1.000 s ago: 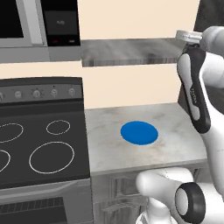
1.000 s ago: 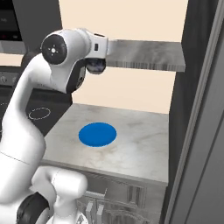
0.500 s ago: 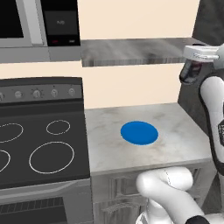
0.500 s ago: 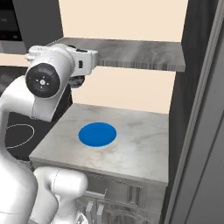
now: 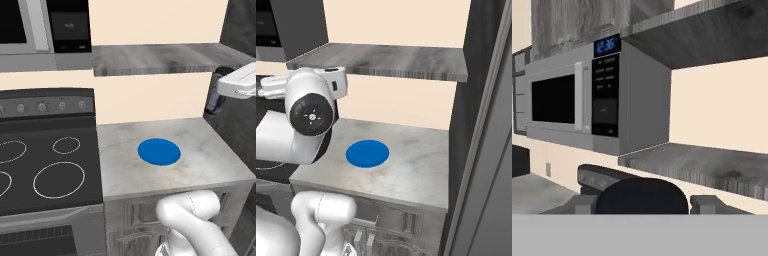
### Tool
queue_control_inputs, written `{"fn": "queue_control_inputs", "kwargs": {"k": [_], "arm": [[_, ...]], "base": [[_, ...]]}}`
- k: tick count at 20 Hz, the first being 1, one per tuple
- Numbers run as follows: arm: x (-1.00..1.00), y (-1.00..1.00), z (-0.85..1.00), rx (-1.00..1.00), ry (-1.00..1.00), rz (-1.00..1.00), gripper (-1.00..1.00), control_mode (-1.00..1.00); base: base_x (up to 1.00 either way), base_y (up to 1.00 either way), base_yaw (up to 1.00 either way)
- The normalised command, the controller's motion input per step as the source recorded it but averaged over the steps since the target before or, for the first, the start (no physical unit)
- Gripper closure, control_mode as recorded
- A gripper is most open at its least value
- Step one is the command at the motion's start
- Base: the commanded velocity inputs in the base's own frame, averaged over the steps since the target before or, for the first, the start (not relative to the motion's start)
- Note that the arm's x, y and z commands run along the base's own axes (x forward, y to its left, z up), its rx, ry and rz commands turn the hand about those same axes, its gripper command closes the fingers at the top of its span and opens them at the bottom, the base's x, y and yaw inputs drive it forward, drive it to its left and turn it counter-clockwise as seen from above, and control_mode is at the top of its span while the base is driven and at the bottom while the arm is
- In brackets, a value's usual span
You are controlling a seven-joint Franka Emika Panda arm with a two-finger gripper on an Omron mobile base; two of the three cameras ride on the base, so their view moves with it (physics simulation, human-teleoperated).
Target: Move the hot dog bun to the plate on the dining table and place the condiment next to that plate. Then navigate to the fridge and take the sausage and place it on the plate as well.
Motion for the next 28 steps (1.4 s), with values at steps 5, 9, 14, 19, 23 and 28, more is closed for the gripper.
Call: {"fn": "queue_control_inputs", "kwargs": {"k": [5, 9, 14, 19, 23, 28], "arm": [[-0.15, 0.10, -0.02, -0.02, -0.02, 0.03, 1.00, 1.00], [0.00, 0.00, 0.00, 0.00, 0.00, 0.00, 1.00, 1.00], [0.00, 0.00, 0.00, 0.00, 0.00, 0.00, 1.00, 1.00], [0.00, 0.00, 0.00, 0.00, 0.00, 0.00, 1.00, 1.00], [0.00, 0.00, 0.00, 0.00, 0.00, 0.00, 1.00, 1.00], [0.00, 0.00, 0.00, 0.00, 0.00, 0.00, 1.00, 1.00]], "base": [[-0.77, 0.44, 0.08], [-0.97, 0.62, 0.25], [-0.59, 0.59, 0.49], [-0.33, 0.58, 0.67], [-0.22, 0.62, 0.74], [-0.21, 0.57, 0.77]]}}
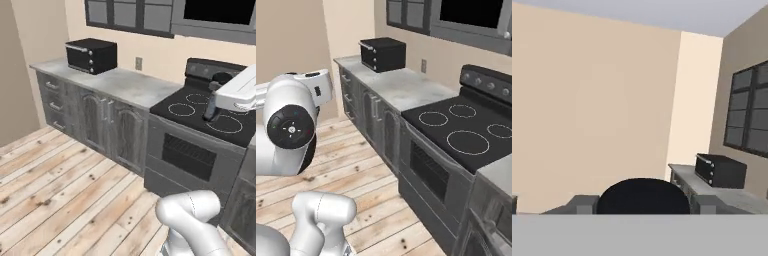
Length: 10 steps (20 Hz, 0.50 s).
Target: Move the hot dog bun to the plate on the dining table and place the condiment next to that plate. Then navigate to the fridge and take the sausage and place it on the plate as well.
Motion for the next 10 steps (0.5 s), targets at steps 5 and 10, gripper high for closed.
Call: {"fn": "queue_control_inputs", "kwargs": {"k": [5, 10], "arm": [[0.00, 0.00, 0.00, 0.00, 0.00, 0.00, 1.00, 1.00], [0.00, 0.00, 0.00, 0.00, 0.00, 0.00, 1.00, 1.00]], "base": [[-0.14, 0.48, 0.78], [0.00, 0.32, 0.77]]}}
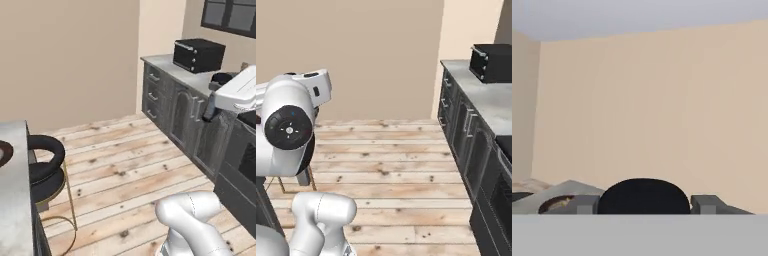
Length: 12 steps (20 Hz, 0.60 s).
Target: Move the hot dog bun to the plate on the dining table and place the condiment next to that plate. Then navigate to the fridge and take the sausage and place it on the plate as well.
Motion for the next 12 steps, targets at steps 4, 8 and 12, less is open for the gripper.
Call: {"fn": "queue_control_inputs", "kwargs": {"k": [4, 8, 12], "arm": [[0.00, 0.00, 0.00, 0.00, 0.00, 0.00, 1.00, 1.00], [0.00, 0.00, 0.00, 0.00, 0.00, 0.00, 1.00, 1.00], [0.00, 0.00, 0.00, 0.00, 0.00, 0.00, 1.00, 1.00]], "base": [[0.50, 0.01, 0.69], [0.95, -0.06, 0.59], [0.99, -0.15, 0.59]]}}
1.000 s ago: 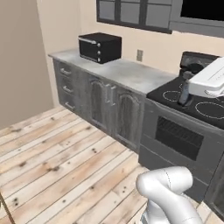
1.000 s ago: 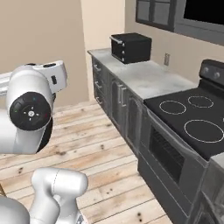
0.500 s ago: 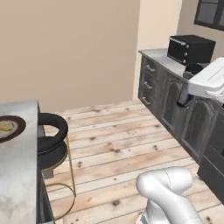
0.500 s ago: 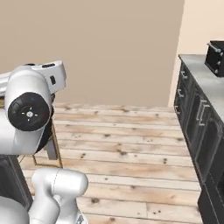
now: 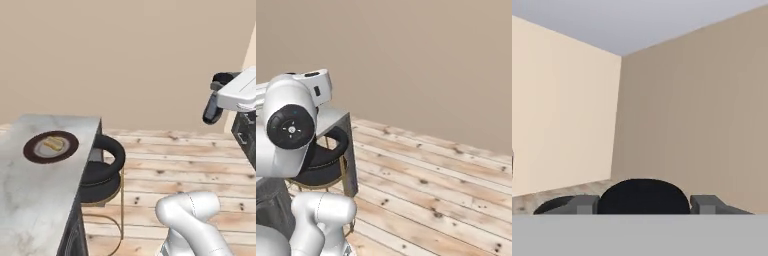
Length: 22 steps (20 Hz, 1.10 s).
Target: Move the hot dog bun to the plate on the dining table and place the condiment next to that plate. Then navigate to the fridge and take the sausage and place it on the plate as well.
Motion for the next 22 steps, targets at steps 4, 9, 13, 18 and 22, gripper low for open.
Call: {"fn": "queue_control_inputs", "kwargs": {"k": [4, 9, 13, 18, 22], "arm": [[0.00, 0.00, 0.00, 0.00, 0.00, 0.00, 1.00, 1.00], [0.00, 0.00, 0.00, 0.00, 0.00, 0.00, 1.00, 1.00], [0.00, 0.00, 0.00, 0.00, 0.00, 0.00, 1.00, 1.00], [0.00, 0.00, 0.00, 0.00, 0.00, 0.00, 1.00, 1.00], [0.00, 0.00, 0.00, 0.00, 0.00, 0.00, 1.00, 1.00]], "base": [[0.67, -0.28, 0.64], [0.06, -0.09, 0.82], [0.00, 0.00, 0.93], [0.10, -0.04, 0.87], [0.68, -0.49, 0.57]]}}
